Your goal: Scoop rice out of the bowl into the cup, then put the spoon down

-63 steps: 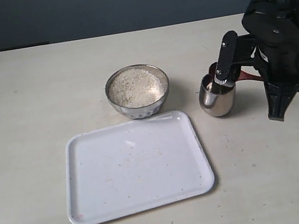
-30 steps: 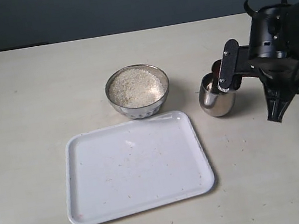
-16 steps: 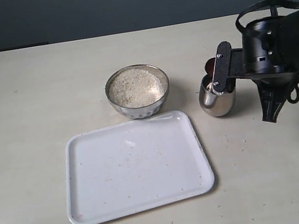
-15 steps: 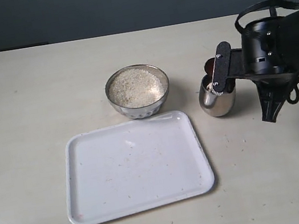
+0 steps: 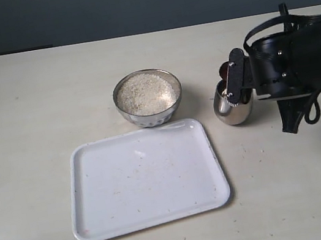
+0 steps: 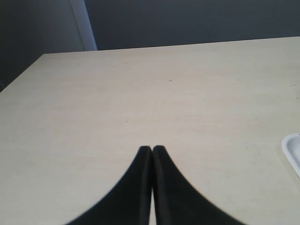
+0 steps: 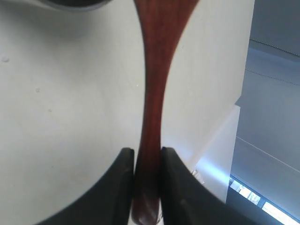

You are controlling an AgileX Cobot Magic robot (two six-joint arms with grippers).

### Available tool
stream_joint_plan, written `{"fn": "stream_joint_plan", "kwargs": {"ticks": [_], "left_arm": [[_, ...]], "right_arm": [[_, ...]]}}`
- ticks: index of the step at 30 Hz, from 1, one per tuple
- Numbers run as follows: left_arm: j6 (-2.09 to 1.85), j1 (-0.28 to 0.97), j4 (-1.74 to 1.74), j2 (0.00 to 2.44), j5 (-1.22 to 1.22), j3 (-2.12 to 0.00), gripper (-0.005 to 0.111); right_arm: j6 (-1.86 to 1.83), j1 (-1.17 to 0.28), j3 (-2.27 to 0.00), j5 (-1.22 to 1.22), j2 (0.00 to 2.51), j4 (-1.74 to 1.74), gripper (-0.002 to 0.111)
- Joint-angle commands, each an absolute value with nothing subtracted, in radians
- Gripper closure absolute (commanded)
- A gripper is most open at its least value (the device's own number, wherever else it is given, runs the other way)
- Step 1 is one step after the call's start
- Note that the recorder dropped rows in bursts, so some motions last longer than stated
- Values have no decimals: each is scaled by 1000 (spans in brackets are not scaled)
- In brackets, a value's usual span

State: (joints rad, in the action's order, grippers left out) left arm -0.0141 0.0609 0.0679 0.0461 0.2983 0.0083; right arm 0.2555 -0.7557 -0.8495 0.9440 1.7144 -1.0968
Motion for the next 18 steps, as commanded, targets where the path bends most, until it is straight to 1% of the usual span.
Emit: {"fn": "stream_joint_plan", "kwargs": {"ticks": [1, 12, 18], "left_arm": [[-9, 63, 70, 47, 290, 0, 106], [-9, 63, 70, 47, 290, 0, 106], [-9, 63, 70, 47, 290, 0, 106]], "right_arm": [[303, -758, -801, 945, 1713, -1123, 109], [394, -758, -774, 927, 1698, -1194, 109], [442, -794, -772, 953, 1698, -1296, 109]]}}
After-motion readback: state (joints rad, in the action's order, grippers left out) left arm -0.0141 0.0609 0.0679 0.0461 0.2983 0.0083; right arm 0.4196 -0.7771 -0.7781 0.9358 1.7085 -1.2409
